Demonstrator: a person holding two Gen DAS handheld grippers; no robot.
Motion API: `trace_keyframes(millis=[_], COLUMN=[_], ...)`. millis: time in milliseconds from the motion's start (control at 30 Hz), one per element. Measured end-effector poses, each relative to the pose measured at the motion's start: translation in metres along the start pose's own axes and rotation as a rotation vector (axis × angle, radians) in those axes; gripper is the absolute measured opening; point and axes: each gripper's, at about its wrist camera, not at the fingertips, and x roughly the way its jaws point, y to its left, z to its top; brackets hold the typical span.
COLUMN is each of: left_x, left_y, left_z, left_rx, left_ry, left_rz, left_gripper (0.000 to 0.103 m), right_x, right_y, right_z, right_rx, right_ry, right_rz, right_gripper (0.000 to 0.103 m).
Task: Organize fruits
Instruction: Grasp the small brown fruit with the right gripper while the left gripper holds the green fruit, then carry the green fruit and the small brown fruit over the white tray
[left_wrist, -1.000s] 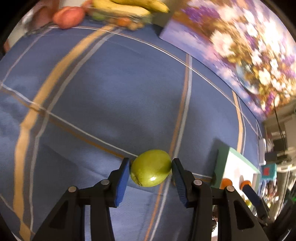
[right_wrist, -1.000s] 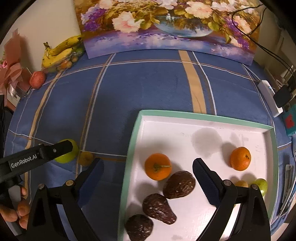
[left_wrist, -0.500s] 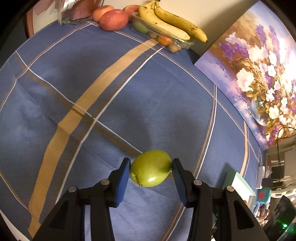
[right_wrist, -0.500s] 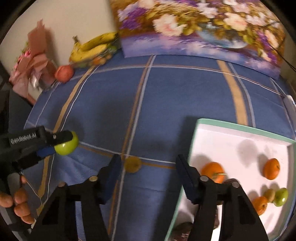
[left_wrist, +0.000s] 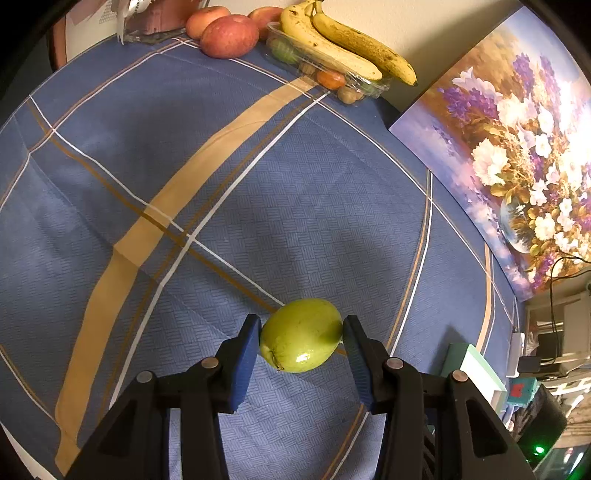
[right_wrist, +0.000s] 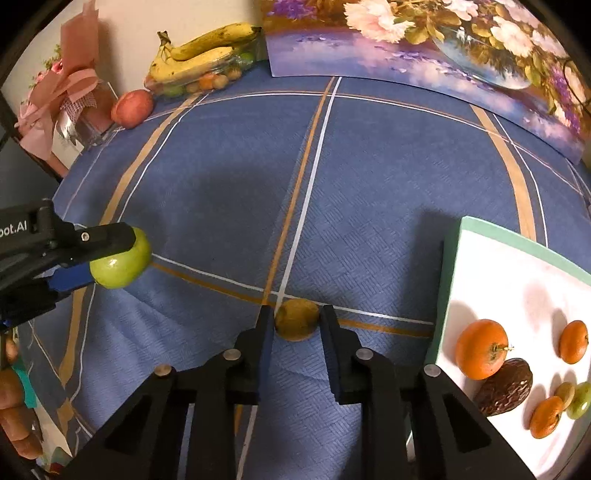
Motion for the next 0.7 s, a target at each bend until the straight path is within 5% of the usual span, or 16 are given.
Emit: trace_keyframes(millis=[700], left_x=[-0.038], left_y=[-0.039], left_z=[-0.028], left_rx=[0.120], left_ry=[-0.041], left_rz=[-0.077], left_gripper=[0.048], right_x=[-0.084], right_y=[-0.052], right_z=[-0.010], right_rx=[0.121], right_ry=[-0.121], right_rz=[-0.045], right_gripper=[0.026])
